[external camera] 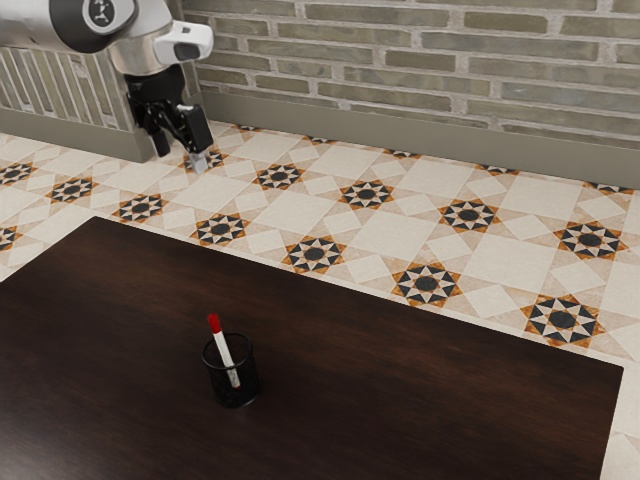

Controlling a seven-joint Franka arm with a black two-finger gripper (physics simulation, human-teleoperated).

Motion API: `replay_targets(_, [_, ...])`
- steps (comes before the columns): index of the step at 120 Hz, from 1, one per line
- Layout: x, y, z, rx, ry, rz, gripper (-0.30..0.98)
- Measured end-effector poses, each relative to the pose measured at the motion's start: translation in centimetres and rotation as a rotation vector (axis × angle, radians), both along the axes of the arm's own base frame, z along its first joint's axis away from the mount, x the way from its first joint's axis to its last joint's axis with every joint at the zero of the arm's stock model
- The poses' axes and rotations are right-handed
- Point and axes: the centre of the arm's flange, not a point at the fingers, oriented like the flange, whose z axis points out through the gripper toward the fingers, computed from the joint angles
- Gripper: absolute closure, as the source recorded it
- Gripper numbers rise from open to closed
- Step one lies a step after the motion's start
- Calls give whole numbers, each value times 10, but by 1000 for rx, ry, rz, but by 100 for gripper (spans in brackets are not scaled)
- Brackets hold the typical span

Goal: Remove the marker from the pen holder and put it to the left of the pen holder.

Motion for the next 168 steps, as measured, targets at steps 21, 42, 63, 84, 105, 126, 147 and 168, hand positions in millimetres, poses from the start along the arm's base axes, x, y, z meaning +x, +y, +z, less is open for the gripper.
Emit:
replay_targets(21, [2, -1, 1, 2, -12, -20, 0])
replay_targets(42, [-16, -3, -50, -15, 60, -33, 0])
replay_targets(63, [-19, 1, -150, -93, 169, -5, 0])
replay_targets(84, [-9, 20, -215, -147, 223, 45, 0])
replay_targets(105, [-10, 14, -262, -188, 271, 41, 0])
replay_targets(126, [-10, -3, -282, -225, 287, 11, 0])
replay_targets(147, [-7, -1, -293, -234, 286, 4, 0])
replay_targets(168, [-5, 0, -294, -234, 275, -10, 28])
